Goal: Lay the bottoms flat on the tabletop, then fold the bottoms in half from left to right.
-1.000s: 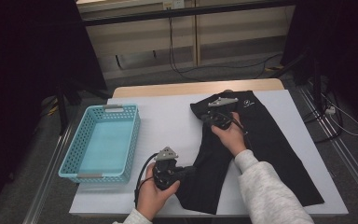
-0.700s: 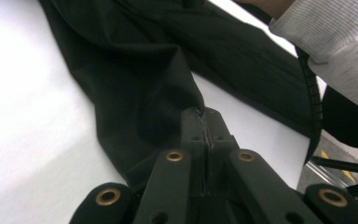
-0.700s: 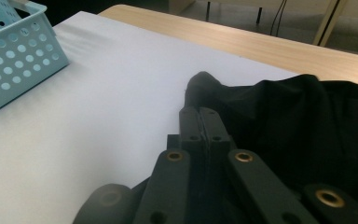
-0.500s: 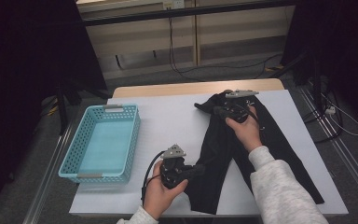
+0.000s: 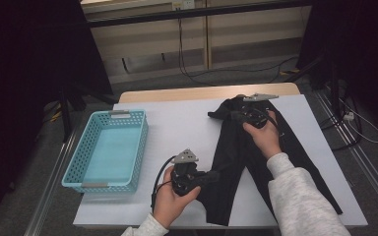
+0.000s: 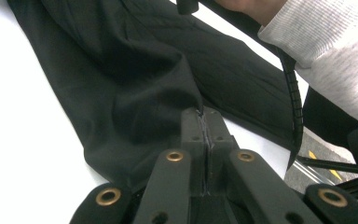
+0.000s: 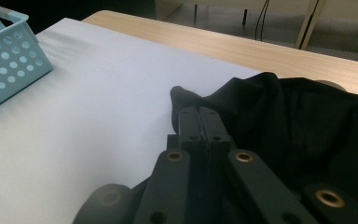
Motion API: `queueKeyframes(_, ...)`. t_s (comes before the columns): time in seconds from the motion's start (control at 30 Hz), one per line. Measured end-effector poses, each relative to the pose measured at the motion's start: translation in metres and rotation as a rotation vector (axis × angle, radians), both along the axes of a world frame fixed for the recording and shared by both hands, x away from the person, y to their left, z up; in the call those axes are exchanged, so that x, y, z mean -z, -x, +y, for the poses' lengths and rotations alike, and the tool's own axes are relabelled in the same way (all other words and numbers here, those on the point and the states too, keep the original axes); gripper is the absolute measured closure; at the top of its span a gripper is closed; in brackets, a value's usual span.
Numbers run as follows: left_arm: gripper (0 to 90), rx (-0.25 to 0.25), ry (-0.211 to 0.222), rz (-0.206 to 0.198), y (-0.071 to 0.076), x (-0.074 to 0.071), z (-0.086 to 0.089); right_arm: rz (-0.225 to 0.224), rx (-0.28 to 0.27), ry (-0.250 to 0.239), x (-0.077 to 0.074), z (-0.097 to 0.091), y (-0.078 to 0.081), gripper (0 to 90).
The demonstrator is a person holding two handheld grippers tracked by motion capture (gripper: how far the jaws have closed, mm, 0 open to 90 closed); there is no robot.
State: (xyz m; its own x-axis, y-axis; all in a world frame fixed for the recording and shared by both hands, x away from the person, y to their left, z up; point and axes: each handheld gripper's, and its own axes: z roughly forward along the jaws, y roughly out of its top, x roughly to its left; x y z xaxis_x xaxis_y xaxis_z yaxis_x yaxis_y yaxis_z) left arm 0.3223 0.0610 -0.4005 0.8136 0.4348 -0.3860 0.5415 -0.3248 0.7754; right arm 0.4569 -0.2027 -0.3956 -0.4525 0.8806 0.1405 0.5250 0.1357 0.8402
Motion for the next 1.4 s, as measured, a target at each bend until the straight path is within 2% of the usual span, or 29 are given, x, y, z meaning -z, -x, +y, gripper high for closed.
queueKeyframes(0.2,89.1,0.014,0.011,-0.018,0.000,-0.007,-0.006,0.006,0.015,0.014,0.000,-0.006,-0.001,90.0)
queueKeyframes(0.3,89.1,0.014,0.012,-0.021,0.000,-0.009,-0.007,0.005,0.022,0.003,-0.001,-0.009,0.000,90.0)
queueKeyframes(0.63,89.3,0.030,0.017,-0.022,0.001,-0.010,-0.011,-0.001,0.030,0.015,-0.005,-0.015,0.001,90.0)
queueKeyframes(0.77,89.3,0.070,0.063,-0.020,-0.001,-0.018,-0.026,0.001,0.047,0.022,-0.012,-0.028,0.001,90.0)
queueKeyframes(0.9,88.6,0.142,0.116,-0.056,-0.001,-0.031,-0.053,-0.012,0.101,0.012,-0.026,-0.054,0.004,90.0)
queueKeyframes(0.93,85.1,0.142,0.116,-0.056,-0.001,-0.031,-0.053,-0.012,0.101,0.012,-0.026,-0.054,0.004,90.0)
queueKeyframes(0.97,72.1,0.141,0.140,-0.086,-0.004,-0.036,-0.062,-0.030,0.171,0.035,-0.036,-0.075,0.005,90.0)
queueKeyframes(1.0,54.7,0.127,0.154,-0.105,-0.006,-0.037,-0.063,-0.036,0.205,0.017,-0.039,-0.088,0.004,89.7)
queueKeyframes(1.03,45.7,0.117,0.155,-0.132,-0.009,-0.038,-0.061,-0.040,0.233,0.019,-0.040,-0.099,0.002,85.2)
queueKeyframes(1.07,41.3,0.104,0.154,-0.139,-0.012,-0.038,-0.057,-0.042,0.281,0.076,-0.040,-0.108,0.002,83.4)
queueKeyframes(1.1,37.2,0.104,0.154,-0.139,-0.012,-0.038,-0.057,-0.042,0.281,0.076,-0.040,-0.108,0.002,83.4)
queueKeyframes(1.13,34.3,0.075,0.137,-0.110,-0.020,-0.033,-0.044,-0.041,0.353,0.087,-0.039,-0.123,0.003,65.1)
queueKeyframes(1.17,32.3,0.058,0.110,-0.111,-0.024,-0.029,-0.037,-0.007,0.364,0.058,-0.036,-0.126,0.003,51.0)
queueKeyframes(1.2,30.3,0.041,0.086,-0.116,-0.028,-0.026,-0.030,0.016,0.343,0.065,-0.034,-0.124,0.004,54.0)
queueKeyframes(1.23,28.8,0.024,0.070,-0.119,-0.031,-0.022,-0.022,0.014,0.300,0.084,-0.030,-0.120,0.007,56.3)
queueKeyframes(1.37,25.7,-0.039,0.013,-0.122,-0.042,-0.007,0.007,0.055,0.200,0.092,-0.013,-0.099,0.024,41.8)
queueKeyframes(1.4,25.1,-0.043,-0.006,-0.129,-0.044,-0.004,0.012,0.064,0.185,0.099,-0.008,-0.095,0.030,41.7)
